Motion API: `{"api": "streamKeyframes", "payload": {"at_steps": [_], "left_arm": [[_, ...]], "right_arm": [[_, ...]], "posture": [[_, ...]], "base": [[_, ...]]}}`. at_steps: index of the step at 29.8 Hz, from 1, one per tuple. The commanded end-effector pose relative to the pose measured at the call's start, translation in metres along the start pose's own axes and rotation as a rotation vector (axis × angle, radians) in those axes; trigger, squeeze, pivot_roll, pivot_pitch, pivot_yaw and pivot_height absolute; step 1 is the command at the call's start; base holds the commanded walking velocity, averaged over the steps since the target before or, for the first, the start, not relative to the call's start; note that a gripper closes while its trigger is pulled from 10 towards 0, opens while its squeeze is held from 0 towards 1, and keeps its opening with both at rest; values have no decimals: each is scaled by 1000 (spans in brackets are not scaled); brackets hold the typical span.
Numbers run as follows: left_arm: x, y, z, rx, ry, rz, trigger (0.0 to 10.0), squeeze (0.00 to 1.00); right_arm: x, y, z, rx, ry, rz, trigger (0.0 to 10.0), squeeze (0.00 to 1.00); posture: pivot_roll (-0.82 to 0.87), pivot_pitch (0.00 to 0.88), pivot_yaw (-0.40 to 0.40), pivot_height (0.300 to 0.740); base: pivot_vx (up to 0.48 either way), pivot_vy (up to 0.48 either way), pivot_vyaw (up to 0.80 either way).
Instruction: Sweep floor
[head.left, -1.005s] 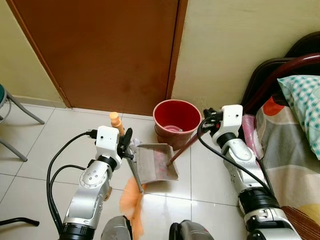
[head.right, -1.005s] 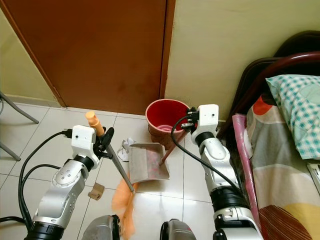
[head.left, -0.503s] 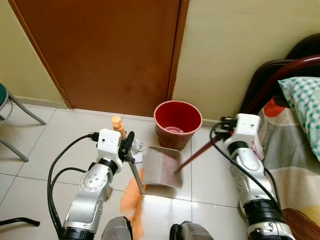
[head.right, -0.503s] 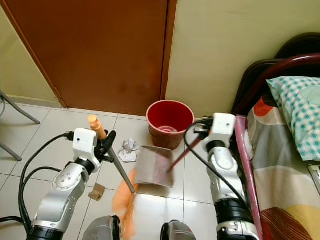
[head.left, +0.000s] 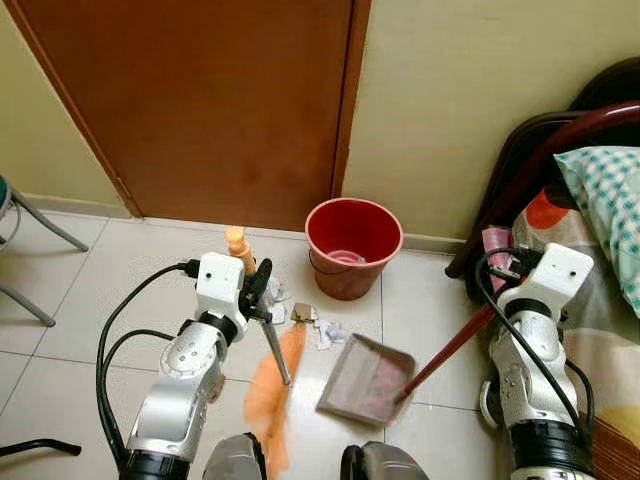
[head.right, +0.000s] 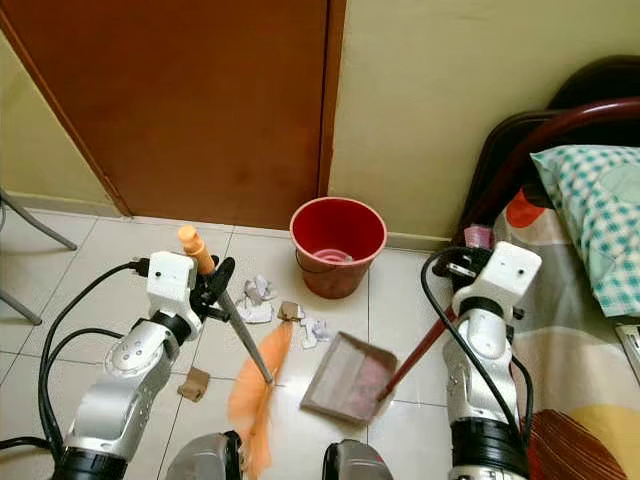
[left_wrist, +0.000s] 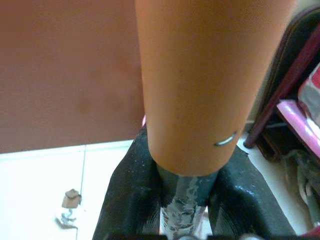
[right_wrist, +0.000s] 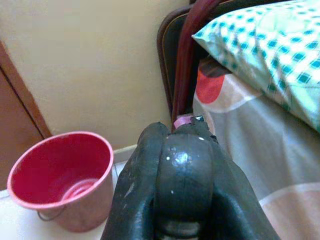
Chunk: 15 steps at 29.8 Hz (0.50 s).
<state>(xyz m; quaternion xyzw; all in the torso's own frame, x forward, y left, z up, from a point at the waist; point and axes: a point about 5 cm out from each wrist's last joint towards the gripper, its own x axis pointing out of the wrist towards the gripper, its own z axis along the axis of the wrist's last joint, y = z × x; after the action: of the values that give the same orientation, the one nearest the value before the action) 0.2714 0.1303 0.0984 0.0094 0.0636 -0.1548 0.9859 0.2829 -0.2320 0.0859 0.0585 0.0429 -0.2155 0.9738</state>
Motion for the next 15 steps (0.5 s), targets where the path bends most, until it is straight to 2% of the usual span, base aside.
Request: {"api": "streamKeyframes", "payload": {"at_steps": [1, 2, 3, 5, 6, 8, 9, 13, 15], "left_arm": [[1, -1, 16, 65, -34, 1, 10000, 0], [2, -3, 23, 99, -56, -7, 10000, 0], [2, -3, 23, 99, -56, -7, 10000, 0], [6, -14, 45, 164, -141, -55, 10000, 0], [6, -14, 45, 164, -141, -55, 10000, 0], [8, -19, 58, 230, -195, -72, 10000, 0], [8, -19, 58, 230, -195, -72, 10000, 0], [6, -14, 82, 287, -267, -23, 10000, 0], [4, -11, 91, 300, -294, -4, 10000, 0]], "right_arm": [[-1, 6, 6, -12, -28, 27, 10000, 0], [-1, 7, 5, -16, -24, 35, 10000, 0], [-1, 7, 5, -16, -24, 35, 10000, 0], [0, 18, 2, -63, -21, 89, 10000, 0], [0, 18, 2, -63, -21, 89, 10000, 0], [3, 29, 2, -63, -17, 127, 10000, 0], [3, 29, 2, -63, -17, 127, 10000, 0], [6, 44, 5, -67, -26, 169, 10000, 0], [7, 45, 4, -67, -21, 174, 10000, 0]], "posture": [[-7, 129, -15, 740], [-5, 131, -14, 740], [-5, 131, -14, 740], [4, 127, -18, 740], [4, 127, -18, 740], [12, 125, -21, 740], [12, 125, -21, 740], [20, 124, -23, 740], [34, 126, -27, 740]], "base": [[0, 0, 0], [0, 0, 0], [0, 0, 0], [0, 0, 0], [0, 0, 0], [0, 0, 0], [0, 0, 0], [0, 0, 0], [0, 0, 0]]}}
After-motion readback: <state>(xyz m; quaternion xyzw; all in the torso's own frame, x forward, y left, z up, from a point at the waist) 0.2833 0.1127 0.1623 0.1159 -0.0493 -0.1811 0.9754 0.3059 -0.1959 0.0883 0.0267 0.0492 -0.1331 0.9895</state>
